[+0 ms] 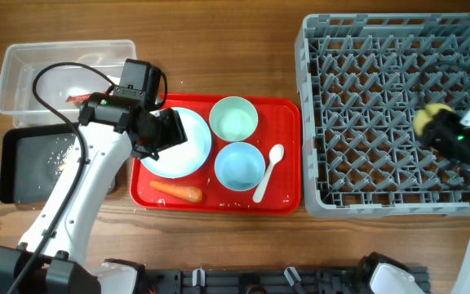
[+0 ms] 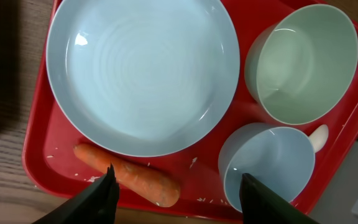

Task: Sort waste into correct bins and load items into the dishwasher rack
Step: 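Place the yellow cup in the dishwasher rack with the right gripper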

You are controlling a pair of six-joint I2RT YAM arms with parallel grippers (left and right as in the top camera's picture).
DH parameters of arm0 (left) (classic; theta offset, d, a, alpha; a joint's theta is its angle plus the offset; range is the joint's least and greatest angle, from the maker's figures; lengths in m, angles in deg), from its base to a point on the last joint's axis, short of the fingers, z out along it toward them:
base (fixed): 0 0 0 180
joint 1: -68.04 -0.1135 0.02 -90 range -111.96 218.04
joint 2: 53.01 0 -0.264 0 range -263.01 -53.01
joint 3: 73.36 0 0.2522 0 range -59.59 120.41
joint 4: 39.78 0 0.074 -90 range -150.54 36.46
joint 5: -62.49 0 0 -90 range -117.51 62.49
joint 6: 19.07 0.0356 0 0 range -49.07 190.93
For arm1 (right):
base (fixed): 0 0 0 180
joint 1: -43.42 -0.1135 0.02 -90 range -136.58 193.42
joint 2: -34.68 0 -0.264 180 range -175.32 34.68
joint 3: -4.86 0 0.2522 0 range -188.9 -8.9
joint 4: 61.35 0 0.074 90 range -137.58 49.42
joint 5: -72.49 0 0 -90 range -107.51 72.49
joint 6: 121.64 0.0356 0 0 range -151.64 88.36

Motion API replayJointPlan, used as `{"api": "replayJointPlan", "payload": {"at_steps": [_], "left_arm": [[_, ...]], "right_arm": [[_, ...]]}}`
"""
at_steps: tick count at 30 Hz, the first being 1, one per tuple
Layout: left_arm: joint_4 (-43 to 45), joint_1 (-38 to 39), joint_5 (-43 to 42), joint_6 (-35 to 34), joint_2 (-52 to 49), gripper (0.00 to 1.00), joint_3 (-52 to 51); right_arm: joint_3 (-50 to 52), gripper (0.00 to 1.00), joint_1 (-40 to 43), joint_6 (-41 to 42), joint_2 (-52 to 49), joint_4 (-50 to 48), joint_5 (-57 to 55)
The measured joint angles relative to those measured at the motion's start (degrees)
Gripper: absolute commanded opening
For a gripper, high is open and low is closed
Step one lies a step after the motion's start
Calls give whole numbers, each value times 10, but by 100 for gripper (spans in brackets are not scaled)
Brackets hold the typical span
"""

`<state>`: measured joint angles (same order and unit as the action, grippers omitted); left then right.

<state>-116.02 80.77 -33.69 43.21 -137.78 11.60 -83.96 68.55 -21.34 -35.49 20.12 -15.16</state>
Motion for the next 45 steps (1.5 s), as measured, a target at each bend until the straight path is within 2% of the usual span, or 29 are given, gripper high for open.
{"api": "replayJointPlan", "payload": {"at_steps": [4,7,9,10,11,16,20,23,25,26,27,28,29,32,33,34,35,36,37,38,39,42,45], "left_arm": [[-2,0,4,0,0,64,0],[-2,0,6,0,0,64,0],[-2,0,6,0,0,64,0],[-2,0,6,0,0,65,0],[-2,0,6,0,0,66,0],[-2,0,6,0,0,70,0],[-7,0,8,0,0,71,0],[-23,0,21,-1,0,73,0],[-43,0,58,-23,0,74,0],[-56,0,79,-38,0,74,0],[-64,0,98,-53,0,74,0],[-70,-2,108,-62,0,75,0],[-77,-14,125,-81,0,77,0],[-78,-75,137,-93,0,84,0],[-78,-94,139,-95,0,85,0],[-79,-113,139,-95,0,85,0],[-79,-126,140,-95,0,85,0],[-79,-130,141,-95,0,85,0],[-79,-131,141,-95,0,85,0],[-78,-131,141,-95,0,85,0],[-79,-131,141,-95,0,85,0],[-78,-131,141,-95,0,85,0],[-79,-131,141,-95,0,86,0]], "right_arm": [[-1,61,88,19,-71,-19,-17],[-1,63,122,35,-131,-24,-24],[-1,81,123,38,-157,-26,-24],[-1,97,123,41,-173,-29,-24],[-1,100,123,42,-185,-31,-24],[-1,100,123,41,-189,-57,48],[-1,100,109,-13,-132,-86,181],[-1,99,28,-68,-54,-100,245],[-2,95,-83,-82,-18,-112,260],[-2,93,-165,-87,-16,-116,259],[-2,93,-225,-89,-19,-115,250],[-3,93,-328,-84,-32,-116,210],[-3,93,-384,-81,-51,-115,201],[-6,87,-514,-25,-163,-114,123],[-6,77,-534,-3,-212,-114,115],[-6,58,-544,16,-262,-114,106],[-6,52,-559,38,-317,-115,100],[-6,30,-571,53,-356,-116,96],[-6,20,-578,66,-383,-118,96],[-6,5,-581,73,-406,-120,95],[-6,4,-581,83,-436,-122,92],[-6,4,-581,96,-430,-125,91],[-3,4,-572,97,-354,-125,80]]}}
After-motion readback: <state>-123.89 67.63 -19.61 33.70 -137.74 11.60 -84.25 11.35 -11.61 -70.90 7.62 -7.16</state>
